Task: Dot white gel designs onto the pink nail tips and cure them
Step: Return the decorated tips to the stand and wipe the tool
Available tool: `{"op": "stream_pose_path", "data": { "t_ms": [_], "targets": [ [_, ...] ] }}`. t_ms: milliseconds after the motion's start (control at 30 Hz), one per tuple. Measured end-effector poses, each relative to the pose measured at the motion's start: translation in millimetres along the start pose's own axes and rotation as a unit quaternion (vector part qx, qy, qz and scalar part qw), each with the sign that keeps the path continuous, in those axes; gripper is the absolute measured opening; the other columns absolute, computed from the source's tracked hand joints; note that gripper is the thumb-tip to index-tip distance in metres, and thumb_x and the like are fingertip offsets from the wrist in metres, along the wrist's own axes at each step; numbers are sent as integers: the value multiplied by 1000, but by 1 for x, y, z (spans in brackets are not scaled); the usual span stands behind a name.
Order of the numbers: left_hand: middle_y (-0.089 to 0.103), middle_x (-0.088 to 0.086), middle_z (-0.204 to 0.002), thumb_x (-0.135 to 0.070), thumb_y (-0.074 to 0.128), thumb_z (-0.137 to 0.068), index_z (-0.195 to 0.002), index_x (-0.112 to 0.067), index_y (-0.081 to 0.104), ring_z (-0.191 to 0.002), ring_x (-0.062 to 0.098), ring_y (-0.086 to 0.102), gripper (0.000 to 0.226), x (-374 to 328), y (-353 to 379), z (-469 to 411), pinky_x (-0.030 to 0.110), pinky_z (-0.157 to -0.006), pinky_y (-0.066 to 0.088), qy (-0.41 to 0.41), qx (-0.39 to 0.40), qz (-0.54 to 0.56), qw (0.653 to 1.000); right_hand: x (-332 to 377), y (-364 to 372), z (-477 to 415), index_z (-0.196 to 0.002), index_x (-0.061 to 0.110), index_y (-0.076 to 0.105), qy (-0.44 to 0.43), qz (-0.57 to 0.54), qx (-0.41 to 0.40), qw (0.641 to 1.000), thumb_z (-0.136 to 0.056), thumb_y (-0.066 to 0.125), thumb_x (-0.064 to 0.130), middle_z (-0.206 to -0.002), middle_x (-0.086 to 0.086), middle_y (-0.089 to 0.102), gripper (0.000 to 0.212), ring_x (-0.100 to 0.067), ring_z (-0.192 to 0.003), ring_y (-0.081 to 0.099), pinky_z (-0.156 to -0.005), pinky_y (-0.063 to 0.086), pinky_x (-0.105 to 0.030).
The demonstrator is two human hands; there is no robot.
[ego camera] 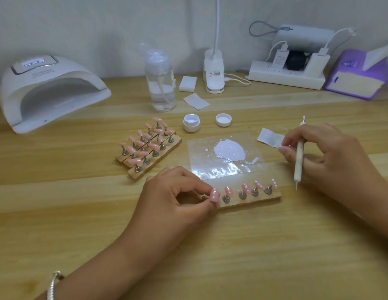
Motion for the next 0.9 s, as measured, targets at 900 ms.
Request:
{"op": "stream_pose_path", "data": {
  "t_ms": [900],
  "targets": [
    [59, -22, -78, -55, 63, -62, -73, -41, 71, -90, -4, 49, 20, -3, 4, -3, 8, -87, 24, 62, 1, -200, 978, 0, -4, -3, -91, 12, 69, -19, 37, -44, 998, -91, 61, 19, -80, 5, 63, 11, -21, -78, 50, -72, 37, -31]
  ]
}}
Point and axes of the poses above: each hand's wrist, its own z-axis away from the middle knuckle, its own y-axis out of the palm, x = y × z, the point moved 1 cm from there along -z, towards the middle knuckle
